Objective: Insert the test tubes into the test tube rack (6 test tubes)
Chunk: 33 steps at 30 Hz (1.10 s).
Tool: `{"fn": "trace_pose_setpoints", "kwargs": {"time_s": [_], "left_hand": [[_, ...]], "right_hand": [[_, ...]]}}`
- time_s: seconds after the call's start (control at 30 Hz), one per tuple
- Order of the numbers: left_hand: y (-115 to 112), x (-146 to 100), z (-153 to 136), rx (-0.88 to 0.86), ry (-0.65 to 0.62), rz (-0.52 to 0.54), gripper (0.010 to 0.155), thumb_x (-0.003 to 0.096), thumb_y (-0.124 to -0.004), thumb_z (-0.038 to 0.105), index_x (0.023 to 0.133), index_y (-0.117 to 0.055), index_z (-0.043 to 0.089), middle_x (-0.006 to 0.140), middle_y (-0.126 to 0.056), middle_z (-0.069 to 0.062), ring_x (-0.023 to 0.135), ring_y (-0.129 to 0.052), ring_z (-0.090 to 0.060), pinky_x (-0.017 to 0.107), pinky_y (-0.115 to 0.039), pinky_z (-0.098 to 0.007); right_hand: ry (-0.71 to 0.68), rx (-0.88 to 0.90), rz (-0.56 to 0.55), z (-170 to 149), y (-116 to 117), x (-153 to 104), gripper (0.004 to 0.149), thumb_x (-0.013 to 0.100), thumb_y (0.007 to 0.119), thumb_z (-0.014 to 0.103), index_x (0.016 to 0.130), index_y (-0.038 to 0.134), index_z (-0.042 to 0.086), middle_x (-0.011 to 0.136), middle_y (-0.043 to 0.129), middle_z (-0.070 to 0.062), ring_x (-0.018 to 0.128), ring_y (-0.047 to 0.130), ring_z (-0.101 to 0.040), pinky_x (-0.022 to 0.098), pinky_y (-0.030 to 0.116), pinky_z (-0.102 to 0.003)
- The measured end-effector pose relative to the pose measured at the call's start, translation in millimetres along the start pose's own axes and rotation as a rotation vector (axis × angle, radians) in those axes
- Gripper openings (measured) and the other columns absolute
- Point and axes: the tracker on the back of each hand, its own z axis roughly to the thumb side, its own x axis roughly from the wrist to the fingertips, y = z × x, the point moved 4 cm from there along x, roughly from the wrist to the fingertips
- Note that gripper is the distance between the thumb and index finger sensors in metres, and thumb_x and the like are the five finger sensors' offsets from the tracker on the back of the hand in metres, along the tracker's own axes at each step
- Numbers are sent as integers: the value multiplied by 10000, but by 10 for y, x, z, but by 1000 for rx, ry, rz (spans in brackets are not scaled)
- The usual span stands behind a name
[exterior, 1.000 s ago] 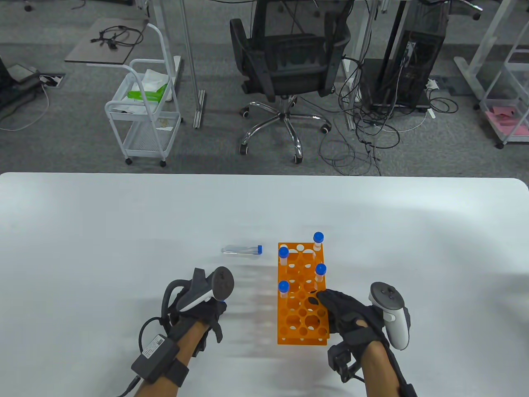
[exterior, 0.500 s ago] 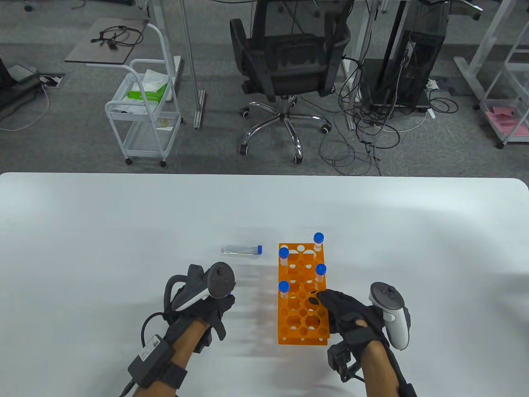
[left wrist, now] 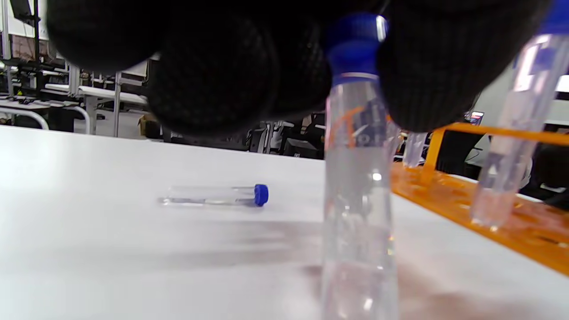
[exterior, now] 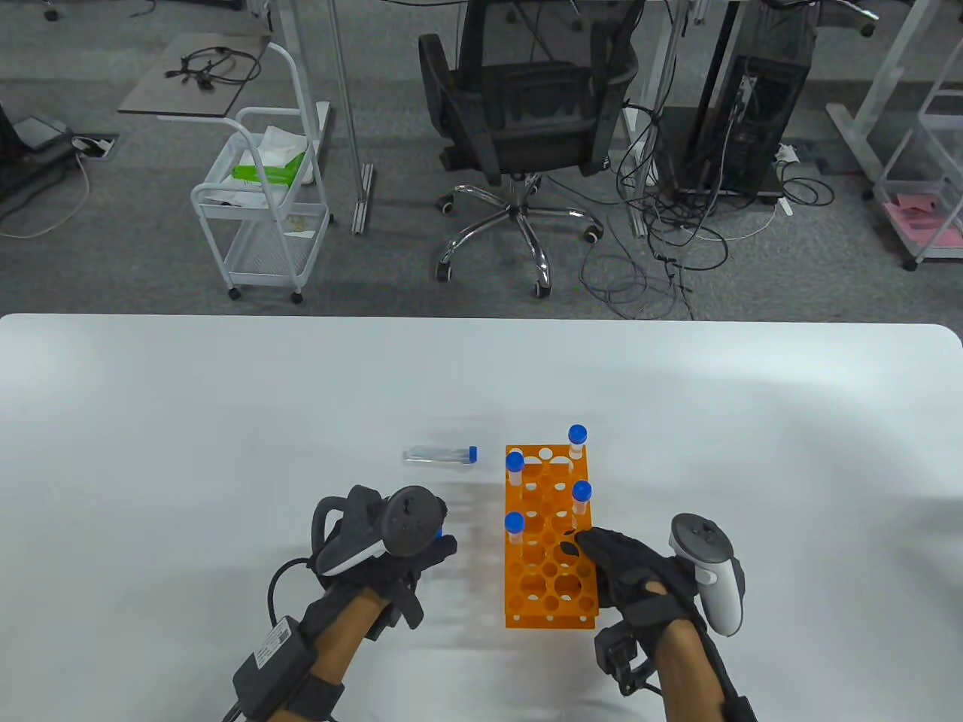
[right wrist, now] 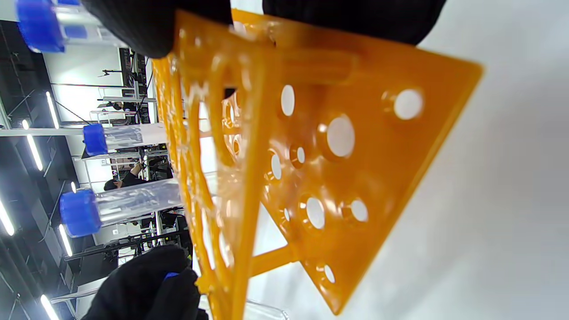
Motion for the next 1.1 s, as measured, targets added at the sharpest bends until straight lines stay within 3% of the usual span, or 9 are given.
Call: {"fn": "trace_pose_setpoints", "kwargs": {"time_s": [0.4,0.73,1.1], "left_hand": [[367,-172,389,-14,-138,187,526,383,-889,455,841,-819,205,663,-970,-79,449,-1005,-205,398,-807,-449],[519,-255,701,-35,-241,240,532,394,-876,437,870,-801,211,719,-956,-95,471,-1004,-208,408,-806,-450],[572,-310,853,-76,-295,263,537,395,-878,411,884,-792,205,766,-946,-108,461,-1010,-196,399,-814,-445]], "right_hand": [[21,-29,-23,-23,-1,16,449,529,655,505,906,766,287,1081,559,-168,855,778,-346,627,661,-563],[22,-20,-39,-30,-17,14,451,529,651,502,915,749,288,1085,545,-170,863,768,-350,631,654,-566],[18,-6,-47,-35,-33,11,455,527,655,499,920,739,285,1082,549,-174,863,777,-355,626,662,-570]]}}
